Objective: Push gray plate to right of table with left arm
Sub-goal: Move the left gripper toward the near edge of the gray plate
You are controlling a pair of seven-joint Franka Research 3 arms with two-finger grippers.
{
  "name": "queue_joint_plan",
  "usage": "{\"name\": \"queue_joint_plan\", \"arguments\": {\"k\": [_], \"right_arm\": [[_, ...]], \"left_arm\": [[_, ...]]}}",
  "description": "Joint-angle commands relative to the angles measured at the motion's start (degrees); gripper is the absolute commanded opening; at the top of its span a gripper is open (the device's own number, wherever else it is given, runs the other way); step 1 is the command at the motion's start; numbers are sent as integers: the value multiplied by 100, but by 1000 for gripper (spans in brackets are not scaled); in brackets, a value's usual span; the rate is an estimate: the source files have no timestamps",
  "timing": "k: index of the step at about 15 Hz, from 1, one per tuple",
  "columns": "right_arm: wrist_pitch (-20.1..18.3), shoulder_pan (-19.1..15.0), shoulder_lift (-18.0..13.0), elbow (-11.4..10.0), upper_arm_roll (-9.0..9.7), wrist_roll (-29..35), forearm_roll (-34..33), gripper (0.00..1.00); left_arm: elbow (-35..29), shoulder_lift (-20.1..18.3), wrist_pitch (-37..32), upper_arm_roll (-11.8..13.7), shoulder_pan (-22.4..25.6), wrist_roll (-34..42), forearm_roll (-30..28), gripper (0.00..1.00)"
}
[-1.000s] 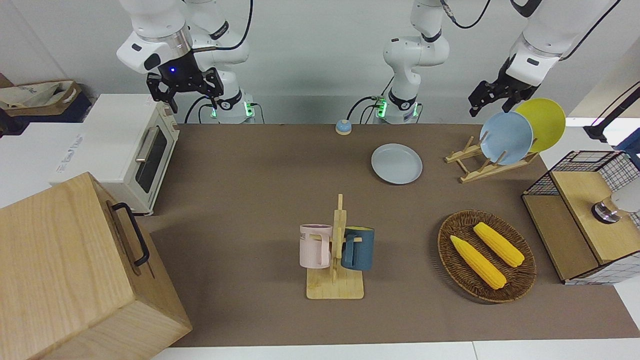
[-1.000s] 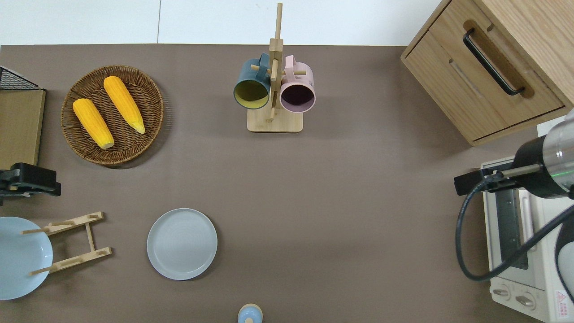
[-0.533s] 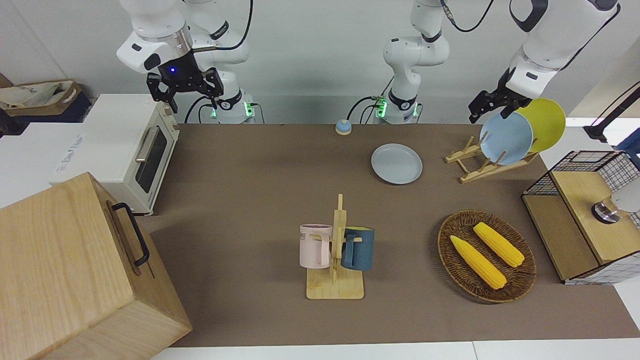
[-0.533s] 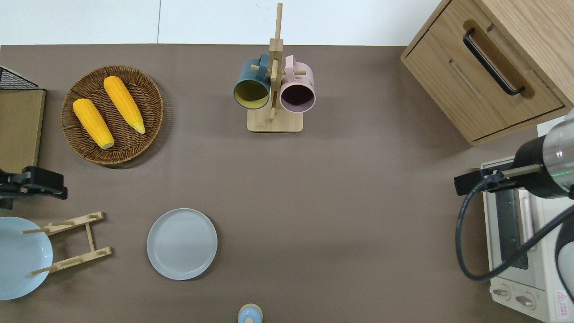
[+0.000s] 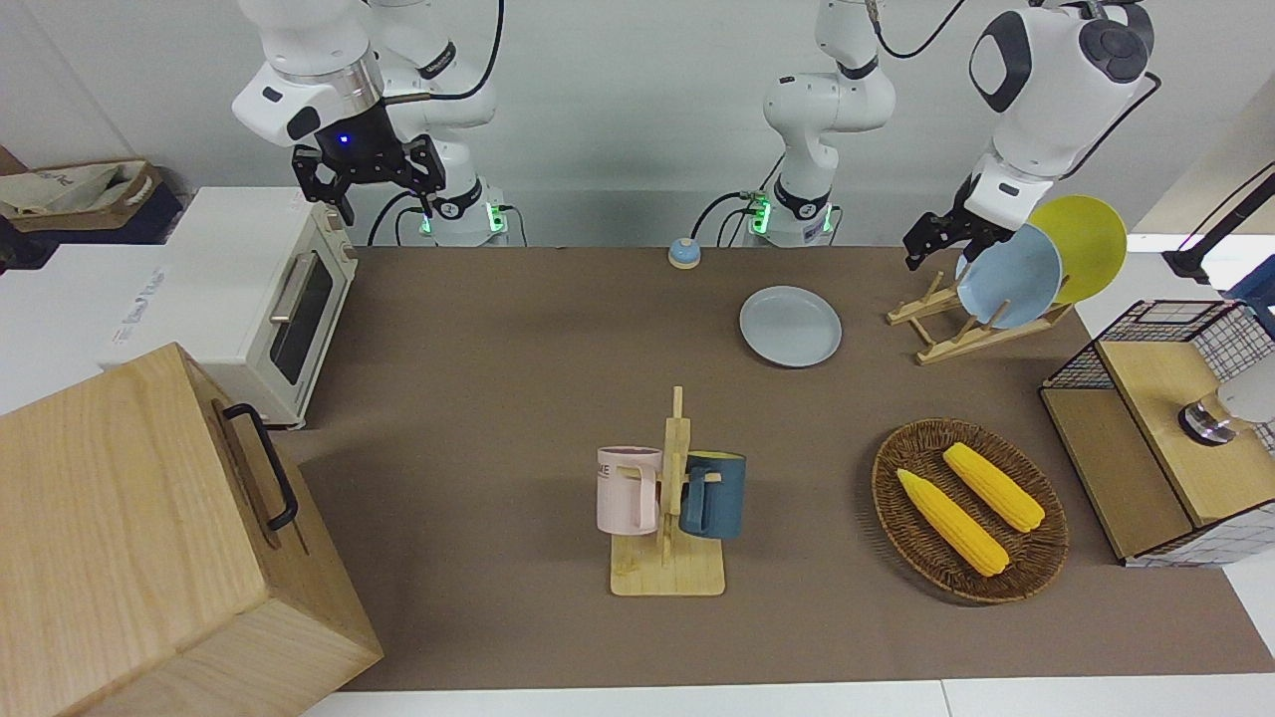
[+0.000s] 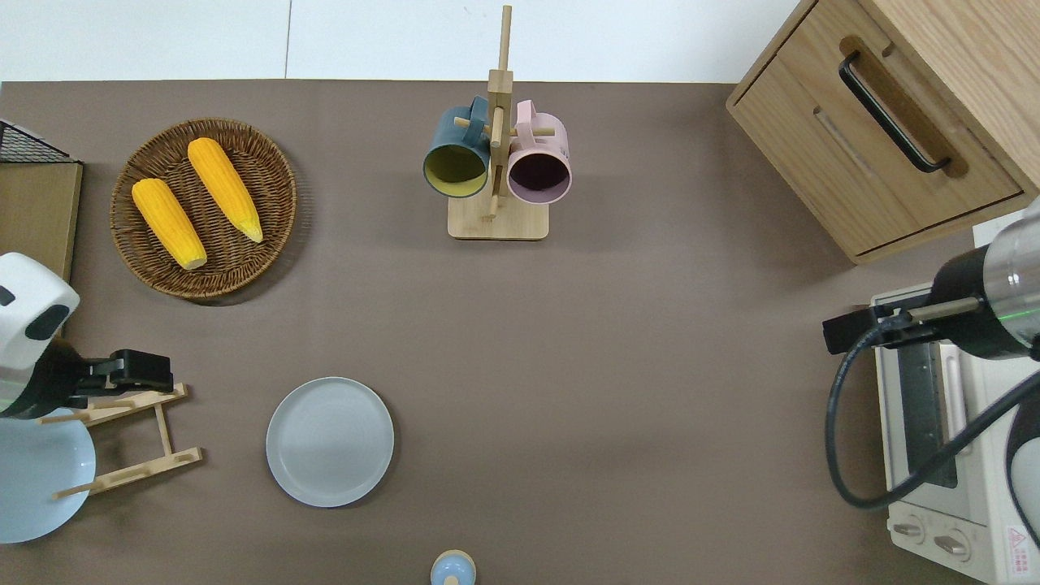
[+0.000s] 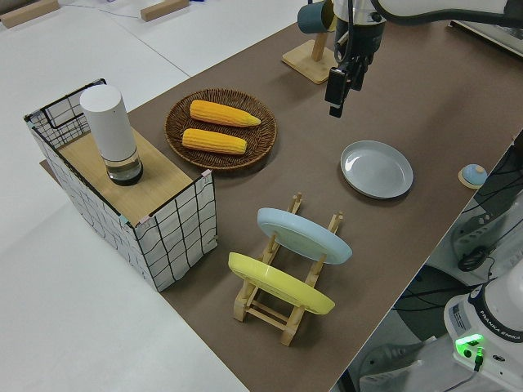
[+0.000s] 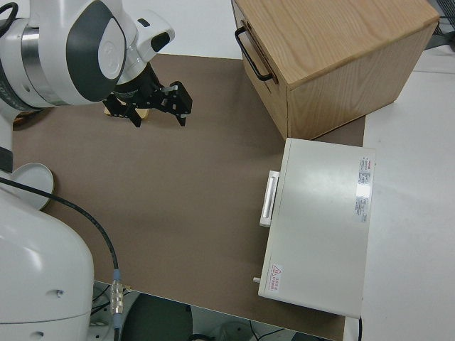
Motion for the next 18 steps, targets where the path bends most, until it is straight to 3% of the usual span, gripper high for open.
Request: {"name": "queue_joint_plan", "arguments": {"k": [1, 11, 18], "right_arm": [[-89, -113, -17, 50, 98, 75, 33, 983], [-89, -113, -17, 50, 98, 75, 25, 983], [-89, -113, -17, 50, 89, 75, 33, 983]], "left_arm": [[-928, -388, 575, 41, -151, -62, -31, 1000], [-2643, -221, 2587, -257, -230, -264, -48, 998], [-2916, 367, 3308, -547, -230, -457, -101, 991]]}}
